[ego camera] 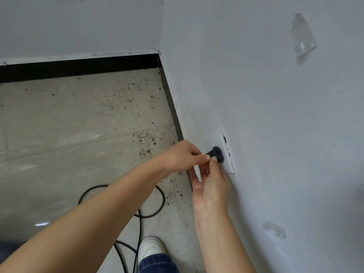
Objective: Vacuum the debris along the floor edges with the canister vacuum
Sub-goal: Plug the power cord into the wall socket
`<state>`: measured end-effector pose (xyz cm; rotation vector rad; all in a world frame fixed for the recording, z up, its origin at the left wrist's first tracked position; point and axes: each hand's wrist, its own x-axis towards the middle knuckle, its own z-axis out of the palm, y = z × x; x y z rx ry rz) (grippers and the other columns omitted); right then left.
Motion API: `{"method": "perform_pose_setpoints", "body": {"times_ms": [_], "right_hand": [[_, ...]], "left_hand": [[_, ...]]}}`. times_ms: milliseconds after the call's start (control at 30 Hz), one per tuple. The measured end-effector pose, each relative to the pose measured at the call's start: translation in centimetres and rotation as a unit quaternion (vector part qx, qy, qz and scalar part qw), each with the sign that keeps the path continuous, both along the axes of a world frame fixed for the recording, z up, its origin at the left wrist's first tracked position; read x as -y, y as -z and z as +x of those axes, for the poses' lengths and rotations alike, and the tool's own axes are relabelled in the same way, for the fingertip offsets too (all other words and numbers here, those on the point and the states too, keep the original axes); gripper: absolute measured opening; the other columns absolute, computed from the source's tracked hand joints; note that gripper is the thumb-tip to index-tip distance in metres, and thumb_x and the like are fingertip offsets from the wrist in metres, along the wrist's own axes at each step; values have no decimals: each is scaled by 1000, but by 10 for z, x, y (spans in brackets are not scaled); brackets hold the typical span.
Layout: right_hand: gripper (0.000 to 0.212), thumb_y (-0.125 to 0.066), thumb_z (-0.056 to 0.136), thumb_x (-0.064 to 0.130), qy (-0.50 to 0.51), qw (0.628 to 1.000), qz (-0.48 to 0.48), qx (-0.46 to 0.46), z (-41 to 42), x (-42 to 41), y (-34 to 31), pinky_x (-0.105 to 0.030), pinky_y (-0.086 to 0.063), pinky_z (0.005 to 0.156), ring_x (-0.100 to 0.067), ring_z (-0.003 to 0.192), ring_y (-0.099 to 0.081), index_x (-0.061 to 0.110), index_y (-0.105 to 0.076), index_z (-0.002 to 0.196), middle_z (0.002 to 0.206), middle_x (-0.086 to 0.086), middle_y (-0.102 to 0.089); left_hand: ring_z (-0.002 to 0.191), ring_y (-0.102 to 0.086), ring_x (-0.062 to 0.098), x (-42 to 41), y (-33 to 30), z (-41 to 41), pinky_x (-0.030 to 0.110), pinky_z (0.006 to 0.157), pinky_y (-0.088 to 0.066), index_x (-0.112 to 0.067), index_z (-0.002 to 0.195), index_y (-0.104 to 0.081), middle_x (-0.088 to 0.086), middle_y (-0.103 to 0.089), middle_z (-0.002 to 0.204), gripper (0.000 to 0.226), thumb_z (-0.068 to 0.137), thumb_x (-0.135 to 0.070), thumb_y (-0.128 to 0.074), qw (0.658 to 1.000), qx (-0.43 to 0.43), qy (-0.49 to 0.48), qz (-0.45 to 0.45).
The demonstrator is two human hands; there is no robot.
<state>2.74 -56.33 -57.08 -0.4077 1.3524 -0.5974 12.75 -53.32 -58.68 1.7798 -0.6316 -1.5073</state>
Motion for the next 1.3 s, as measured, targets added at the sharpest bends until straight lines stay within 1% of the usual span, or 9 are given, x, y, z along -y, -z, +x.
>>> {"method": "perform_pose_setpoints", "body": {"times_ms": [200, 300, 433, 800, 967, 1067, 1133, 1200, 1300], "right_hand": [[19, -49, 100, 14, -31, 999, -3, -31, 4, 0, -9, -33, -54, 78, -15, 86, -65, 7, -64, 109, 94, -6, -69], [29, -47, 101, 18, -46, 998, 23, -47, 8, 1, -16, -30, -53, 72, -16, 84, -62, 4, -58, 125, 94, -7, -66], [29, -43, 102, 18, -75, 995, 21, -55, 5, -1, -24, -36, -49, 89, -21, 105, -61, 2, -57, 123, 117, -13, -65], [42, -37, 102, 4, -118, 990, 8, -75, -42, 8, -36, -49, -45, 96, -35, 134, -41, -6, -32, 143, 146, -24, -38], [29, -35, 100, -1, -120, 992, 16, -21, -49, 12, -41, -51, -33, 112, -30, 138, -37, -4, -51, 124, 135, -19, -49], [39, -34, 99, -3, -117, 993, 1, -2, -61, 14, -31, -43, -32, 110, -24, 138, -37, -3, -43, 137, 146, -16, -42], [32, -36, 97, -5, -133, 991, -7, 33, -64, 13, -26, -40, -33, 108, -18, 129, -47, 0, -56, 121, 135, -12, -53], [19, -53, 88, 4, -156, 986, -12, 50, -66, 13, -21, -36, -35, 108, -14, 122, -52, 4, -61, 106, 126, -10, -58], [36, -76, 67, 22, -201, 977, -24, 60, -64, 12, -28, -34, -35, 107, -11, 115, -50, 8, -60, 97, 115, -7, -55]], "left_hand": [[60, -49, 16, 2, -4, -18, 27, 56, -36, -9, 70, -63, 3, -55, 63, 38, 98, -32, -51, 998, 43, -34, 10], [66, -54, 17, -3, -4, -31, 29, 58, -40, -15, 75, -57, -2, -55, 65, 34, 100, -34, -45, 994, 79, -68, 16], [80, -61, 23, -16, -7, -28, 37, 75, -50, -8, 94, -64, 4, -62, 80, 37, 101, -36, -41, 991, 78, -109, 15], [74, -56, 19, 2, -7, -24, 30, 67, -43, -7, 105, -67, 1, -57, 74, 38, 100, -38, -46, 994, 105, -32, 22], [55, -42, 10, 3, -10, -17, 26, 56, -32, -9, 97, -72, -5, -46, 59, 34, 97, -37, -52, 994, 96, -40, 20], [53, -42, 12, 7, -7, -18, 25, 53, -30, -9, 92, -71, -3, -47, 58, 34, 96, -37, -53, 991, 125, -39, 31], [57, -45, 15, 7, -3, -20, 26, 57, -33, -8, 92, -71, -1, -49, 61, 34, 96, -36, -53, 990, 132, -38, 30], [63, -49, 16, 5, -1, -22, 28, 62, -37, -10, 94, -70, 1, -56, 69, 32, 97, -37, -53, 992, 120, -39, 22], [64, -50, 15, 0, -4, -20, 28, 62, -38, -12, 94, -70, 2, -58, 71, 32, 96, -38, -53, 993, 112, -40, 4]]}}
